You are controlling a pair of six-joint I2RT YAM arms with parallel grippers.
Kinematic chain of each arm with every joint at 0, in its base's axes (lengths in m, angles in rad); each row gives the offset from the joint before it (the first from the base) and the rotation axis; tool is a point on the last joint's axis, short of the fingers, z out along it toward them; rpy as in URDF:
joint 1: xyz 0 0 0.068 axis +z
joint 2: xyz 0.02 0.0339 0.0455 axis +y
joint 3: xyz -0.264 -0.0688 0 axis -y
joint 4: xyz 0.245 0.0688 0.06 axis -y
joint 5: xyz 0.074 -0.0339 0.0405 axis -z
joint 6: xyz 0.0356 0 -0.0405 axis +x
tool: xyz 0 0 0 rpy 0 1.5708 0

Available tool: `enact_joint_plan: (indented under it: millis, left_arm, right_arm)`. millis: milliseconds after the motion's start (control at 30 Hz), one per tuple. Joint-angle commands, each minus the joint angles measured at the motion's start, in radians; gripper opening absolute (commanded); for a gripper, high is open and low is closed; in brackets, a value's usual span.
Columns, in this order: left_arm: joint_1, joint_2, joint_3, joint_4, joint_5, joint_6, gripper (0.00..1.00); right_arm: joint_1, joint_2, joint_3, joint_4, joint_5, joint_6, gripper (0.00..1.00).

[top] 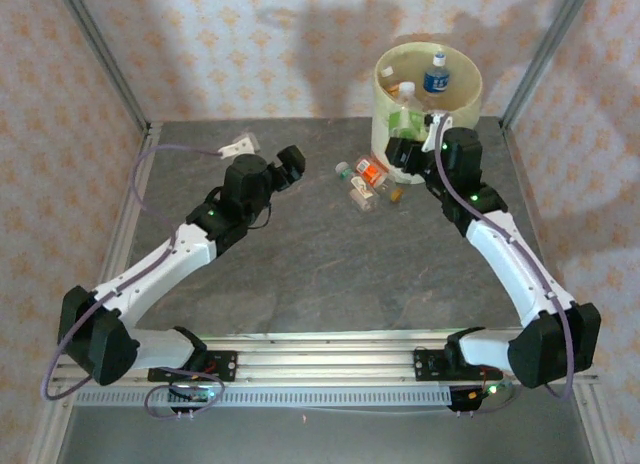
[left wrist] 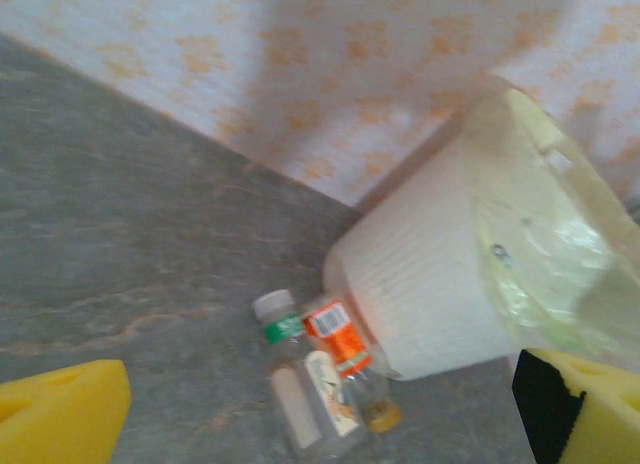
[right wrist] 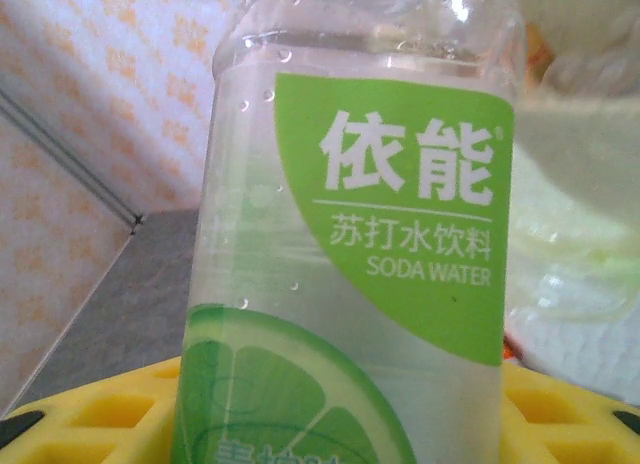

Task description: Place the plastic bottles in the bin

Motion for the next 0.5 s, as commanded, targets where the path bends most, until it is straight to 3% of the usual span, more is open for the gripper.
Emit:
enact_joint_plan:
  millis: [0,233,467]
  left_arm:
    - [0.019,-0.054,-0.044,-0.057,-0.082,-0.036,1.0]
    - [0.03,-0.13,-0.089,-0.216,-0.147,-0.037,1.0]
    - [0.031,-0.269,-0.187,-0.244,-0.257,-0.092,1.0]
  right_arm:
    - [-0.015,0.043,0.102,-0.027,0.014,-0.068,0.41]
    - [-0.071,0.186,0.36,-0.141,0.031,-0.162,0.41]
    - [-0.177,0.395,0.701,-0.385,-0.024,-0.316,0.41]
